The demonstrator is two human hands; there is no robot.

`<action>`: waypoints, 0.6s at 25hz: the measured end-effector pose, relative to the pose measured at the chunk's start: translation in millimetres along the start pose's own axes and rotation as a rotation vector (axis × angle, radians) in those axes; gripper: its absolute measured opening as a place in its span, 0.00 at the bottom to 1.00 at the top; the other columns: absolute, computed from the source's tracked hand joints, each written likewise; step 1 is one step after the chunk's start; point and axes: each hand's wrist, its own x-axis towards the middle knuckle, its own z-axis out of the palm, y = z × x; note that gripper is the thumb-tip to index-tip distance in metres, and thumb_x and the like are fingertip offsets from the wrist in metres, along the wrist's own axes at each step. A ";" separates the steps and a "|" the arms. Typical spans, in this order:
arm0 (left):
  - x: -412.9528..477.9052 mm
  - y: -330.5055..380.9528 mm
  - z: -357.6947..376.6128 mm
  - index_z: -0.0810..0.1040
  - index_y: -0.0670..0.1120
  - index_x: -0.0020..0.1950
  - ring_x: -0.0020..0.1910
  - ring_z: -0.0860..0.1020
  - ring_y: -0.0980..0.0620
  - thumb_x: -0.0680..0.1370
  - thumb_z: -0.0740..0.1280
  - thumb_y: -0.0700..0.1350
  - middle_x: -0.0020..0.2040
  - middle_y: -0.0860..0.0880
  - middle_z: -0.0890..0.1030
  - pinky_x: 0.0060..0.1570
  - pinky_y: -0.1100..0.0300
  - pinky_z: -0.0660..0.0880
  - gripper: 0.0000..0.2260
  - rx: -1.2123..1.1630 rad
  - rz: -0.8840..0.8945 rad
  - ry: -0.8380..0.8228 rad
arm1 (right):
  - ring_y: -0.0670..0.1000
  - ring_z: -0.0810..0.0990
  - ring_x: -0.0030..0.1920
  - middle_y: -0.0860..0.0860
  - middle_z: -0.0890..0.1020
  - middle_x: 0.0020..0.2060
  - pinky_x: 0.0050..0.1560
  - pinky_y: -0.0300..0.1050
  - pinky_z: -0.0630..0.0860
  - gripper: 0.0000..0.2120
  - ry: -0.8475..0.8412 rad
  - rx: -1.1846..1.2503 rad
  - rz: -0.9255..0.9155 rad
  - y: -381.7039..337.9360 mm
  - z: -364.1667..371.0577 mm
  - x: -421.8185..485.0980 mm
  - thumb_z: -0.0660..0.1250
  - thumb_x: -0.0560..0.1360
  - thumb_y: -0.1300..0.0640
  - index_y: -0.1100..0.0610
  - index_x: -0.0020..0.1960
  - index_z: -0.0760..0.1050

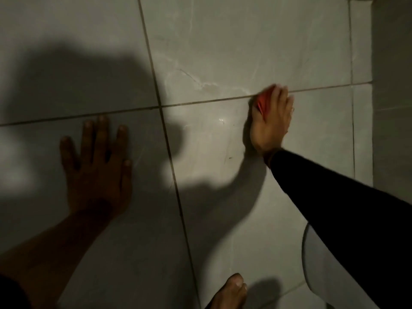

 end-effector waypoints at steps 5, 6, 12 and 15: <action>1.8 0.4 -3.5 0.54 0.52 0.89 0.88 0.51 0.38 0.84 0.51 0.55 0.90 0.42 0.51 0.82 0.31 0.44 0.32 0.004 -0.002 -0.004 | 0.64 0.52 0.87 0.57 0.54 0.88 0.87 0.65 0.44 0.39 -0.115 -0.063 -0.621 -79.2 66.7 -100.8 0.62 0.82 0.40 0.55 0.87 0.54; 1.0 0.4 -4.2 0.54 0.52 0.89 0.88 0.51 0.38 0.84 0.52 0.55 0.90 0.42 0.51 0.82 0.31 0.44 0.32 0.004 -0.006 -0.003 | 0.64 0.51 0.87 0.57 0.53 0.88 0.87 0.68 0.48 0.38 -0.196 -0.109 -0.655 -60.8 65.3 -143.8 0.58 0.84 0.39 0.55 0.87 0.53; 0.7 1.9 -2.4 0.53 0.52 0.89 0.88 0.50 0.38 0.84 0.51 0.55 0.89 0.42 0.50 0.82 0.32 0.42 0.32 0.005 0.005 0.018 | 0.64 0.50 0.87 0.57 0.53 0.88 0.85 0.69 0.53 0.38 -0.053 -0.046 -0.246 -27.6 32.9 -80.0 0.56 0.82 0.41 0.55 0.87 0.51; 2.1 0.6 2.3 0.50 0.53 0.89 0.89 0.49 0.39 0.84 0.50 0.56 0.90 0.43 0.48 0.83 0.31 0.43 0.32 0.014 0.012 0.017 | 0.64 0.53 0.87 0.59 0.58 0.87 0.86 0.68 0.52 0.40 0.024 -0.018 -0.388 -80.7 61.7 -84.2 0.63 0.79 0.44 0.57 0.86 0.55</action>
